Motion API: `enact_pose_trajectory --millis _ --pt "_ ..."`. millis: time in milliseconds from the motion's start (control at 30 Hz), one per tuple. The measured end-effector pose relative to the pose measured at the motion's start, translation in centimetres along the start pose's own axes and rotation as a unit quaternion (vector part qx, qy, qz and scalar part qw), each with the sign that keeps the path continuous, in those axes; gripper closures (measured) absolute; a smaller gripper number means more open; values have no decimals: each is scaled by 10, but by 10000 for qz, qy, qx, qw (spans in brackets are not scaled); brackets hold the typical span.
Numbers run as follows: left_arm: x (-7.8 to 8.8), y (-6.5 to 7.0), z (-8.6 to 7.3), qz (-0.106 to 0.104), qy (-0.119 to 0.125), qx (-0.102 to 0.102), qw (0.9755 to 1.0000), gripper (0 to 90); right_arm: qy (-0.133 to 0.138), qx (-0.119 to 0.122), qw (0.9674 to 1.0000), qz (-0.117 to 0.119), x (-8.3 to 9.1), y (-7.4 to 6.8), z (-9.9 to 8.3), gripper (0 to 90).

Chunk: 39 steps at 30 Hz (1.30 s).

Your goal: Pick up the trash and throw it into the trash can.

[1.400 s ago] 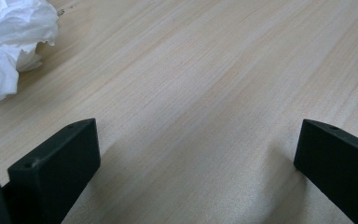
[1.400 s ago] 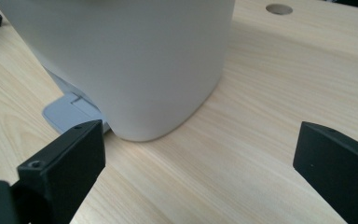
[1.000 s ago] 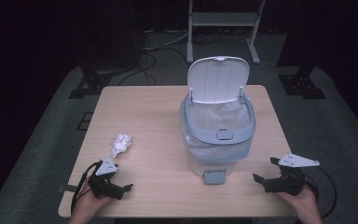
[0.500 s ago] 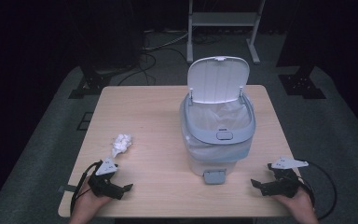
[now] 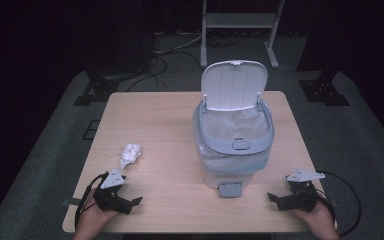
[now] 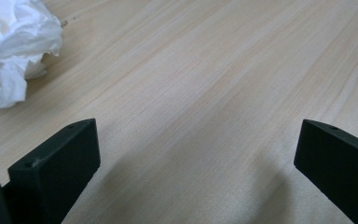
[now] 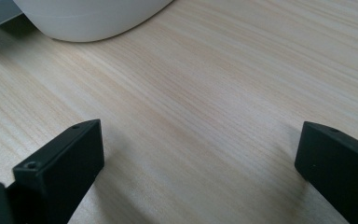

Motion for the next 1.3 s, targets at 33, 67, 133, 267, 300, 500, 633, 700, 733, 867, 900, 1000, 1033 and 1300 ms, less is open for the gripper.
enact_pose_trajectory --millis 33,67,133,267,300,500,633,700,733,867,900,1000,1033,1300 --pt "2 0 1 20 25 9 10000 0 0 -5 10000 -2 0 0 0 2" --pt "2 0 1 20 25 9 10000 0 0 -5 10000 -2 0 0 0 2" --pt "6 1 4 33 53 -4 10000 0 -1 -12 10000 -13 0 0 0 2" --pt "12 4 9 -48 110 19 9999 0 1 -21 10000 -13 0 0 0 2" --pt "14 5 10 -65 103 1 9999 0 1 -20 10000 -13 0 0 0 2" --pt "18 7 20 -79 139 -60 9999 0 1 -21 10000 -14 0 0 0 2" --pt "23 4 30 -49 253 -39 9997 0 0 -15 10000 -14 0 0 0 2" --pt "25 1 34 -34 293 -47 9996 0 -1 -14 10000 -14 0 0 0 2" --pt "26 0 36 -29 314 -41 9995 0 -1 -14 10000 -15 0 0 0 2" --pt "29 -4 45 -19 371 -30 9993 0 -1 -14 10000 -14 0 0 0 2" --pt "29 -5 46 -19 392 -26 9992 0 0 -14 10000 -14 0 0 0 2" --pt "32 -10 53 17 449 4 9990 0 -2 -16 10000 -15 0 0 0 2" --pt "32 -11 55 27 464 10 9989 0 -1 -15 10000 -15 0 0 0 2" --pt "29 -22 62 111 398 24 9991 0 -1 -15 10000 -14 0 0 0 2"
Point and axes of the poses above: each handheld gripper's, and its own axes: x roughly backward along the jaws, z roughly out of its top, y roughly to its right, the point moved 9 cm from there along -x, roughly forward along the jaws, and after that the axes turned 10 degrees about -y, right-handed, at the moved point
